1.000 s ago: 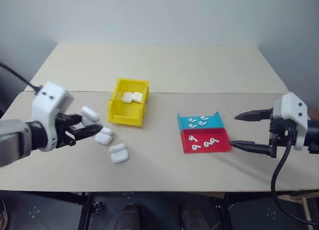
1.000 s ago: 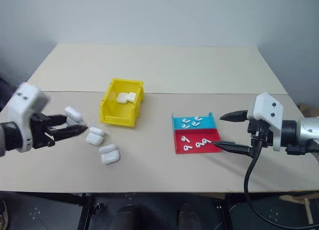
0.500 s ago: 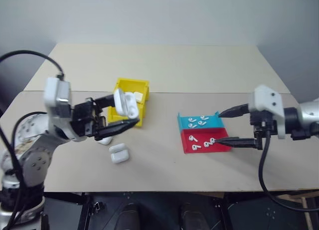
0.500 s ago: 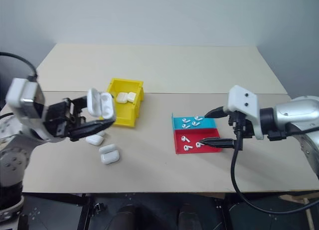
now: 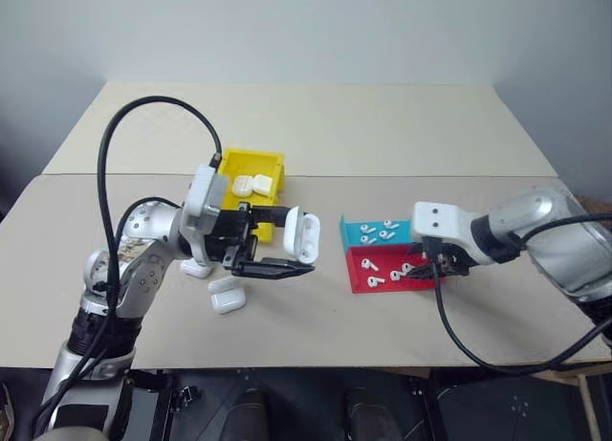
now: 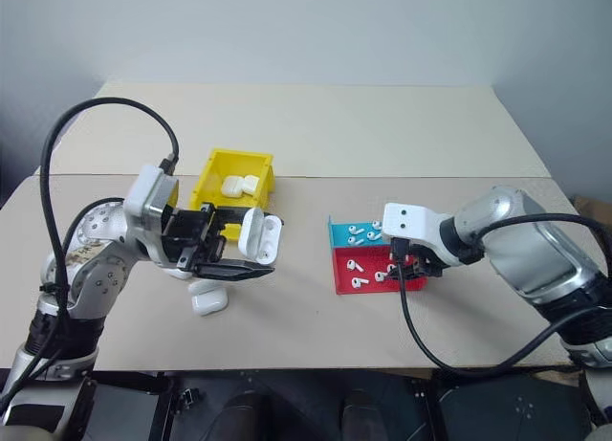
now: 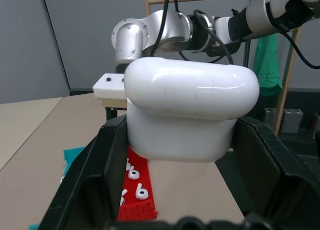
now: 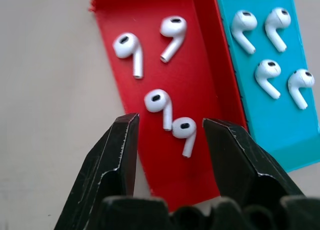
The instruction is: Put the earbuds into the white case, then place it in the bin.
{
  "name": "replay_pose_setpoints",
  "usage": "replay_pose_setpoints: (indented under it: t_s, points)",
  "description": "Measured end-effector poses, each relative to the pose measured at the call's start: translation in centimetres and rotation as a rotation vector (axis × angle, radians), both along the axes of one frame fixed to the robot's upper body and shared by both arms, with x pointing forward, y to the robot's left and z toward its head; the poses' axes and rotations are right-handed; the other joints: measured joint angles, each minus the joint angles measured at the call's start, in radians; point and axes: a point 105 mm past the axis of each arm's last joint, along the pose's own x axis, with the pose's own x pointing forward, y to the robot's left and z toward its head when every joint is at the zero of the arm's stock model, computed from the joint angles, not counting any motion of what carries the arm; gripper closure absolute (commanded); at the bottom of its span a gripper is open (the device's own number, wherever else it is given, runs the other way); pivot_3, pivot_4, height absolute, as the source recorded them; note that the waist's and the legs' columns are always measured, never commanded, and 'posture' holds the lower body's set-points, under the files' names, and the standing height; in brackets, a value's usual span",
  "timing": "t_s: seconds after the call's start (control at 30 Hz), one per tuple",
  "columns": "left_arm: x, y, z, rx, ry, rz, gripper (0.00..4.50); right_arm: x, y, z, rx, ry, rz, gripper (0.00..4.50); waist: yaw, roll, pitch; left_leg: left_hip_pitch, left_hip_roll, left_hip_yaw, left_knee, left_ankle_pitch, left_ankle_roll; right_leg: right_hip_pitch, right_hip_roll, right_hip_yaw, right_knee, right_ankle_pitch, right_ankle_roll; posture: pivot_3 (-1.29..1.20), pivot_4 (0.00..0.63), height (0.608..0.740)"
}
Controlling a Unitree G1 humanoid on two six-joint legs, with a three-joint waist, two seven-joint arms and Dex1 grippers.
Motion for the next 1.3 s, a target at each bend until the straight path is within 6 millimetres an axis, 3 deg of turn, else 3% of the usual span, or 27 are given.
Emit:
replay_pose_setpoints:
  t_s: [0.37, 0.87, 0.97, 1.1, 1.3]
  points:
    - [-0.3, -0.4, -0.3, -0.001, 0.0, 0.015, 1.65, 0.2, 1.8, -1.6, -0.036, 0.021, 0.084, 2.0, 0.0, 0.0, 0.0, 0.001, 0.0, 0.0, 0.001, 0.0, 0.0, 0.001, 0.0, 0.0, 0.001, 0.0, 0.0, 0.0, 0.15, 0.74]
    - [-1.2, -0.7, -0.6, 0.003, 0.013, 0.018, 1.65, 1.2, 1.9, -3.2, -0.104, 0.03, 0.143, 2.0, -0.002, 0.0, 0.0, 0.001, 0.0, 0.0, 0.001, 0.0, 0.0, 0.001, 0.0, 0.0, 0.001, 0.0, 0.0, 0.0, 0.15, 0.74]
    - [-1.1, -0.7, -0.6, 0.004, 0.014, 0.025, 1.65, 1.2, 1.9, -3.2, -0.113, 0.033, 0.159, 2.56, -0.001, 0.0, 0.0, 0.001, 0.0, 0.0, 0.001, 0.0, 0.0, 0.001, 0.0, 0.0, 0.001, 0.0, 0.0, 0.0, 0.15, 0.74]
    - [-1.3, -0.7, -0.5, 0.004, 0.01, 0.024, 1.65, 1.2, 1.8, -3.2, -0.129, 0.03, 0.174, 3.83, -0.001, 0.0, 0.0, 0.002, 0.0, 0.0, 0.001, 0.0, 0.0, 0.002, 0.0, 0.0, 0.001, 0.0, 0.0, 0.0, 0.15, 0.74]
    - [-1.3, -0.6, -0.6, 0.006, 0.023, 0.029, 1.65, 1.2, 1.6, -3.2, -0.136, 0.025, 0.181, 3.83, -0.001, 0.0, 0.0, 0.002, 0.0, 0.0, 0.001, 0.0, 0.0, 0.002, 0.0, 0.0, 0.001, 0.0, 0.0, 0.0, 0.15, 0.74]
